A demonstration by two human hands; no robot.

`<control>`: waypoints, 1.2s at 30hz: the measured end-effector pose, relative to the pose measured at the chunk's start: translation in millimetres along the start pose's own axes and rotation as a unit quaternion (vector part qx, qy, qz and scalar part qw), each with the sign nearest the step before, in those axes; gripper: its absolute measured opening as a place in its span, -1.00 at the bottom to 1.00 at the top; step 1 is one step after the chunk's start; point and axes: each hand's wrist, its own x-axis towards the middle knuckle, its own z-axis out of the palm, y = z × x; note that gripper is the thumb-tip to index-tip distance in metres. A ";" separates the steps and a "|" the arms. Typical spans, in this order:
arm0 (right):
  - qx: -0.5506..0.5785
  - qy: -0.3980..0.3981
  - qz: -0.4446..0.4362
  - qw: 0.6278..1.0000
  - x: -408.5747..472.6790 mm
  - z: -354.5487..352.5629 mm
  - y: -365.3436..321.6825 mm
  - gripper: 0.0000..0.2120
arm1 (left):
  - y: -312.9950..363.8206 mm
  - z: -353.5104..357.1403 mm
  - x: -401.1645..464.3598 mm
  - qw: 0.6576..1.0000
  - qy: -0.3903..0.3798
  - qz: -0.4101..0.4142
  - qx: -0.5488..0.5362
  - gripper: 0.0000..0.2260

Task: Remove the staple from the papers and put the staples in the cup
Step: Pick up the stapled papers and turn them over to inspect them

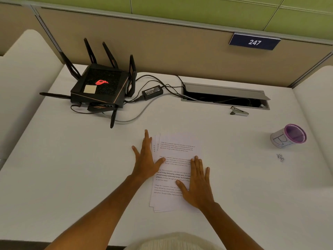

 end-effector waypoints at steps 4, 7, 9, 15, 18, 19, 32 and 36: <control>0.010 0.013 -0.002 1.000 -0.7 1.6 -0.9 -0.01 | 5.0 2.0 9.0 0.995 0.066 -0.047 -0.059 0.15; 0.014 0.017 -0.002 1.000 -2.1 3.3 -0.1 -0.01 | 10.7 -0.2 19.4 0.994 0.071 -0.080 -0.002 0.09; 0.015 0.015 -0.002 1.000 -2.1 4.0 0.9 -0.02 | 17.0 -5.1 25.7 0.991 0.048 -0.107 0.066 -0.06; 0.017 0.007 -0.007 1.000 -3.2 4.5 3.6 -0.02 | 29.0 -5.7 21.1 0.991 0.018 -0.107 0.079 -0.74; 0.024 0.009 -0.009 1.000 -2.9 3.9 5.3 -0.02 | 32.8 2.0 -3.7 0.996 0.029 -0.085 -0.019 -0.76; 0.028 0.011 -0.010 1.000 -2.7 4.3 5.4 -0.02 | 35.2 4.6 -14.4 0.995 0.028 -0.080 -0.052 -0.76; 0.500 0.076 0.169 0.846 -9.2 -55.8 6.7 -0.39 | 57.4 -5.9 -55.6 0.952 0.020 -0.126 -0.279 -0.66; 0.565 0.071 0.154 0.808 -16.7 -72.2 -9.5 -0.73 | 66.6 -9.8 -55.9 0.919 0.047 -0.164 -0.356 -0.63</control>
